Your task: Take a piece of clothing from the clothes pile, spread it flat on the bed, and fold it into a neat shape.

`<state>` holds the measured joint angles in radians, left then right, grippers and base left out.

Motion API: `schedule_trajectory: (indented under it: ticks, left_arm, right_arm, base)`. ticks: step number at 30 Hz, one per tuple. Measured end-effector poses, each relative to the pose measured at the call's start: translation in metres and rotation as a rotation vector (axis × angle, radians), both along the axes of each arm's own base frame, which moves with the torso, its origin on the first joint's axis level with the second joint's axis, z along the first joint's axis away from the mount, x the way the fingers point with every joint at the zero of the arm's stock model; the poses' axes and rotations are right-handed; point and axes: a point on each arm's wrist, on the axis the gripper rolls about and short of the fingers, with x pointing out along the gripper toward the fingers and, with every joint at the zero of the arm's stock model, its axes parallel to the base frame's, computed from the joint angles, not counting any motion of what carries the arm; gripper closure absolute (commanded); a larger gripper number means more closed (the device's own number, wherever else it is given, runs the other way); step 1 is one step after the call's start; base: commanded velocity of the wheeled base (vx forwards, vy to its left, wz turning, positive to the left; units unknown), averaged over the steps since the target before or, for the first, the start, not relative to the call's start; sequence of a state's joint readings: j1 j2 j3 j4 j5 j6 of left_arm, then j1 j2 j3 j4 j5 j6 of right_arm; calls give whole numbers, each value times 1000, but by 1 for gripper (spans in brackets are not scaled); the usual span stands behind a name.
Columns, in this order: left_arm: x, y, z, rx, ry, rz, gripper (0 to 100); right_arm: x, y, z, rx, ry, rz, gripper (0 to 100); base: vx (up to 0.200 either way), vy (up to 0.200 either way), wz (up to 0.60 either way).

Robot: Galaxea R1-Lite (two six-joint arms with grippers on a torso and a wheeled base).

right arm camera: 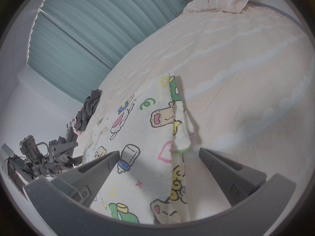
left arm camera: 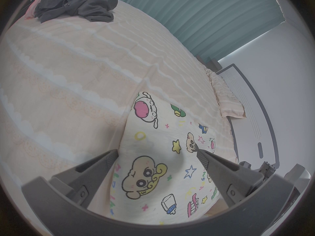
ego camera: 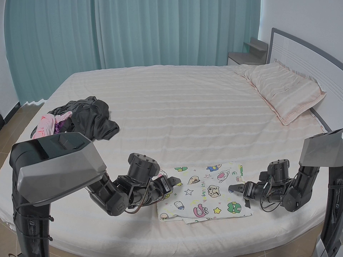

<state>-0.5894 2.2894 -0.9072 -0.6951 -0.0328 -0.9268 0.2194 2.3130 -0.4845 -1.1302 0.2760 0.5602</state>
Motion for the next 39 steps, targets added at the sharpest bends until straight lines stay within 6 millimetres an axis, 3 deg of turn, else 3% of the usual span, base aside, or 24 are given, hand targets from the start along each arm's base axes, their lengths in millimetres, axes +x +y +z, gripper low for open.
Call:
schedule_trajectory:
  ticks: [18, 39]
  left_arm:
    - [-1, -2, -15, 21, 22, -7, 0]
    - [-2, -6, -18, 6, -3, -17, 0]
  right_arm:
    - [1, 13, 1, 65, -18, -9, 0]
    - [0, 22, -18, 53, -3, 14, 0]
  base:
    - [0, 0, 0]
    - [0, 0, 0]
